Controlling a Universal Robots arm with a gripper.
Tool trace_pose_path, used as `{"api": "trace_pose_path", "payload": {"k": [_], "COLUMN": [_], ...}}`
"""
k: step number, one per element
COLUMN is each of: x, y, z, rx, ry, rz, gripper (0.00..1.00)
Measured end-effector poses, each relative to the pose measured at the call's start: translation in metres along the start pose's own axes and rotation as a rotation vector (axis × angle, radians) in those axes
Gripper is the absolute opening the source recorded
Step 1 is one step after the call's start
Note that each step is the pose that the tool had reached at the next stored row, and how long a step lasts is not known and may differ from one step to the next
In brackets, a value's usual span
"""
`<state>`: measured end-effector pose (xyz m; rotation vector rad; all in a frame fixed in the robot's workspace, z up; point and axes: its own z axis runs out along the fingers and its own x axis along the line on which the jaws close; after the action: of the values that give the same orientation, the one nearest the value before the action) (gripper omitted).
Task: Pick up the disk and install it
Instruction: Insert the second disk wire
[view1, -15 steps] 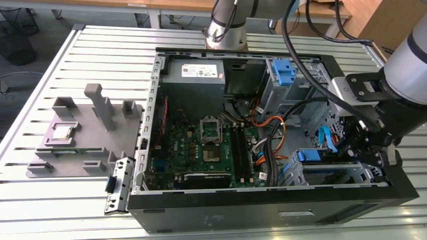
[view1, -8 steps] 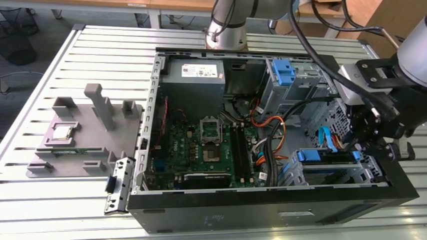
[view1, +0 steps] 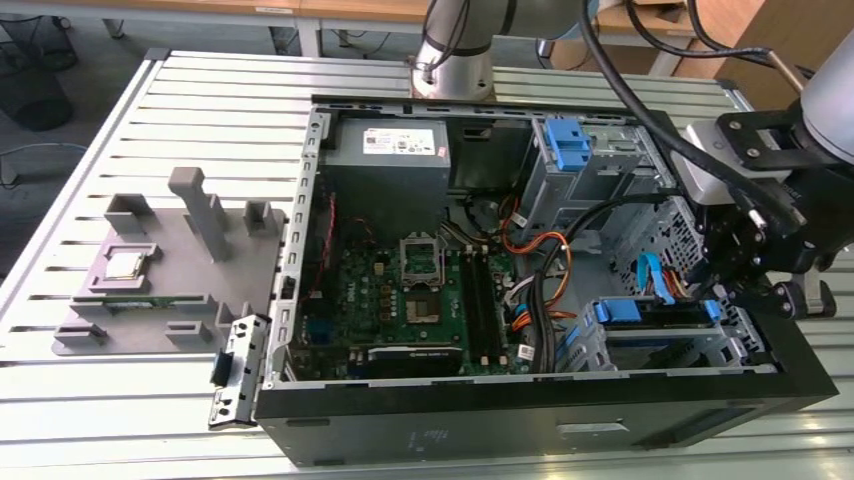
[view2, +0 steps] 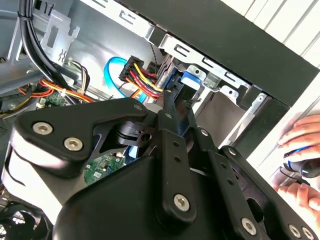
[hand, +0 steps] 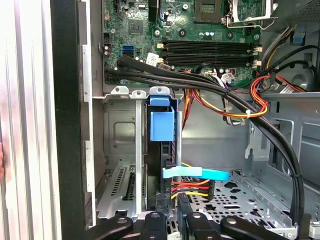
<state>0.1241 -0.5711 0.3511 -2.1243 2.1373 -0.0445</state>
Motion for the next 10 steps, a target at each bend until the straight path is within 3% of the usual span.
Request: {"api": "trace_pose_path", "payload": {"k": [1, 2, 4, 6, 7, 10], "x": [0.0000, 0.0000, 0.0001, 0.0001, 0.0001, 0.0001], "y": [0.0000, 0.0000, -0.0001, -0.0001, -0.0002, -0.0001], "z": [0.0000, 0.0001, 0.0006, 0.0011, 0.0012, 0.0011], "rx": [-0.0016, -0.0097, -0.0322, -0.0611, -0.0688, -0.0707], "ry": [0.0001, 0.0002, 0.0005, 0.0008, 0.0006, 0.0007], "rz": [0.000, 0.001, 0.002, 0.004, 0.005, 0.005], "gripper": [0.23, 0.23, 0.23, 0.23, 0.23, 0.23]}}
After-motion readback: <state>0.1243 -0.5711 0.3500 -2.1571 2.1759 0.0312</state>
